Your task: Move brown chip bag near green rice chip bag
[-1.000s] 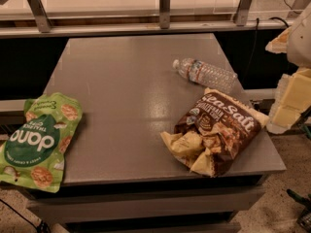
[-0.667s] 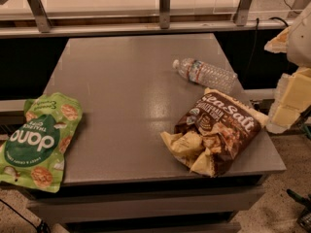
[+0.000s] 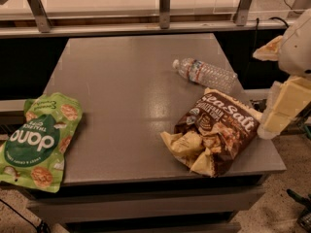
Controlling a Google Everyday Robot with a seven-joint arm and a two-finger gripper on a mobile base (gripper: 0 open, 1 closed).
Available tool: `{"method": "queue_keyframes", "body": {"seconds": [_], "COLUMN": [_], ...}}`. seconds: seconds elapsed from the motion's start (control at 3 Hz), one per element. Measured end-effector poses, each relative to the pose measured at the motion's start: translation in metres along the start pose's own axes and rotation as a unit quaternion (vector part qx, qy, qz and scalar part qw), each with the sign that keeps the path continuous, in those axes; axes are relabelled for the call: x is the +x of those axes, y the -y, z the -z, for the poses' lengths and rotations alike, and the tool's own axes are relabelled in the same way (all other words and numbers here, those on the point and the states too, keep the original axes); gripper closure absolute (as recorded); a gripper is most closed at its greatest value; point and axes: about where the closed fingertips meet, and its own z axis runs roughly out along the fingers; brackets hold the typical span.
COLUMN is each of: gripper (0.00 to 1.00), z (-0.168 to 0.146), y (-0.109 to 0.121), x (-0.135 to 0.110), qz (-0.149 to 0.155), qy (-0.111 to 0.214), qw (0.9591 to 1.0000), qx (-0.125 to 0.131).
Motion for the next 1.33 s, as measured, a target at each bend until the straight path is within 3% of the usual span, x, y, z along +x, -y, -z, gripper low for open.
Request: {"method": "queue_keyframes", "body": {"seconds": [0.33,1.0,1.33], "gripper": [0.00,0.00,0.26], "z": [-0.049,-0.095,-0.104], "y": [-0.011,-0.023,-0.034], "x": [-0.010,-0.012,-0.018], "qz": [0.022,0.046,0.074], "qy": [0.059,0.106,0.123], "qw": [0.9972,0.9903,0.9858], "qx": [-0.040,-0.077,-0.087]}}
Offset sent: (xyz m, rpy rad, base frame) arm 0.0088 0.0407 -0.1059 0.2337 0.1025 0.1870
